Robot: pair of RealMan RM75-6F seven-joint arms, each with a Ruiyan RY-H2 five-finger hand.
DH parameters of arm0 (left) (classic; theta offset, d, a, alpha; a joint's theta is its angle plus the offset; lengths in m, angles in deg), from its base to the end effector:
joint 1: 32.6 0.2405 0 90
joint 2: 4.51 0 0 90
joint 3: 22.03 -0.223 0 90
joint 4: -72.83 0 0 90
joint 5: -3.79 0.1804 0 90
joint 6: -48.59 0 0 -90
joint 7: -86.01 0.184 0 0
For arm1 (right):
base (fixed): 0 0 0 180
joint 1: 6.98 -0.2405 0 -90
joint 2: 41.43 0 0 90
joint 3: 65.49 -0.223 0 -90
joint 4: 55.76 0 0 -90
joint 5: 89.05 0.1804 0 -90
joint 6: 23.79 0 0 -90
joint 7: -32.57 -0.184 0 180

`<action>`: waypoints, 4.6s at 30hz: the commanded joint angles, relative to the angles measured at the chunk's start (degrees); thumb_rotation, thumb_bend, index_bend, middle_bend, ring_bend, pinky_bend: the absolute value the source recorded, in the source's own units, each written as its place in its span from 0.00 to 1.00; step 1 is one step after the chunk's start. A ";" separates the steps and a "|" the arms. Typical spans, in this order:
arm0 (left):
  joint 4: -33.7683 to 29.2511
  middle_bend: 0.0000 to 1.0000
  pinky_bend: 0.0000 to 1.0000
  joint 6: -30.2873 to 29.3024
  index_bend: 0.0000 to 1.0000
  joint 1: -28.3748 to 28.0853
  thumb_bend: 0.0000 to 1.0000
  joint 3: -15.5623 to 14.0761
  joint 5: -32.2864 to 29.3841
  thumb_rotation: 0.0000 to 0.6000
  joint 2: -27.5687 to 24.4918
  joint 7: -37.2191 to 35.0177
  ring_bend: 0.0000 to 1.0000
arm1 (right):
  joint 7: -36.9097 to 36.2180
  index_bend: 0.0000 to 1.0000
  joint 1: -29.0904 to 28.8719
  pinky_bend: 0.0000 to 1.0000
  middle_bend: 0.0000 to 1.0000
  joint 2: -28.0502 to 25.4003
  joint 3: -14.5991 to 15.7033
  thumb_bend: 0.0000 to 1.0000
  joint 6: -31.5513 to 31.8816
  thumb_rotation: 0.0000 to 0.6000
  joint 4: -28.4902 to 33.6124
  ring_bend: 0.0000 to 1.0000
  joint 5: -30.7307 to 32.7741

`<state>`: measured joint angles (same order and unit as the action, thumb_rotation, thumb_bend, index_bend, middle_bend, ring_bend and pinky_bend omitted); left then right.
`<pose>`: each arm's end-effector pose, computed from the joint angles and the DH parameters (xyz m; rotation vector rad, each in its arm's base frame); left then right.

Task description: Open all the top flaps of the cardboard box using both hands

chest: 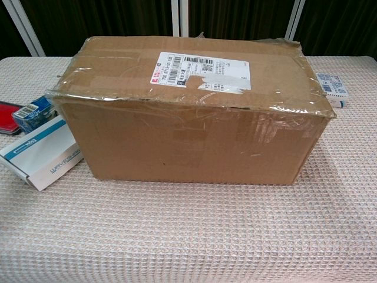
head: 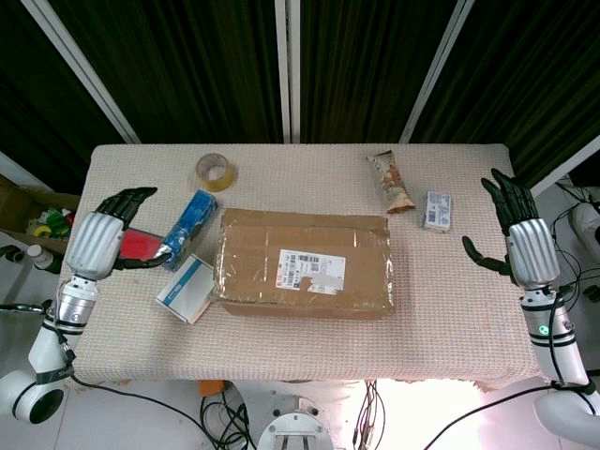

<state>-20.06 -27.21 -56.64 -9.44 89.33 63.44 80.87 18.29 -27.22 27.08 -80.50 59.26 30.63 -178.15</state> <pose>-0.1624 0.3164 0.1567 -1.5298 -0.8292 -1.2945 -0.1800 -0.3102 0.1903 1.4047 -0.7674 1.4248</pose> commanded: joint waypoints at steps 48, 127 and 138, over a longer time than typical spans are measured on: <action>-10.14 0.39 0.26 24.75 0.12 -23.03 0.09 0.32 -17.17 0.00 3.36 19.95 0.14 | -2.39 0.00 4.75 0.00 0.00 -5.87 1.55 0.31 9.99 1.00 -2.29 0.00 -0.88; -9.55 0.22 0.27 9.64 0.08 -3.55 0.08 -3.38 -5.42 0.22 -15.69 3.89 0.16 | 40.96 0.00 -16.29 0.00 0.00 3.40 4.28 0.00 -23.06 1.00 27.76 0.00 15.46; -9.15 0.22 0.27 8.90 0.08 -3.38 0.09 -3.55 -4.14 0.21 -15.67 3.13 0.16 | 43.70 0.00 -17.99 0.00 0.00 8.22 4.58 0.00 -21.48 1.00 23.70 0.00 15.92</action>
<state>-29.18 -18.24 -60.06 -12.97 85.07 47.86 84.09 61.67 -45.05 34.82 -75.90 37.29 54.82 -161.87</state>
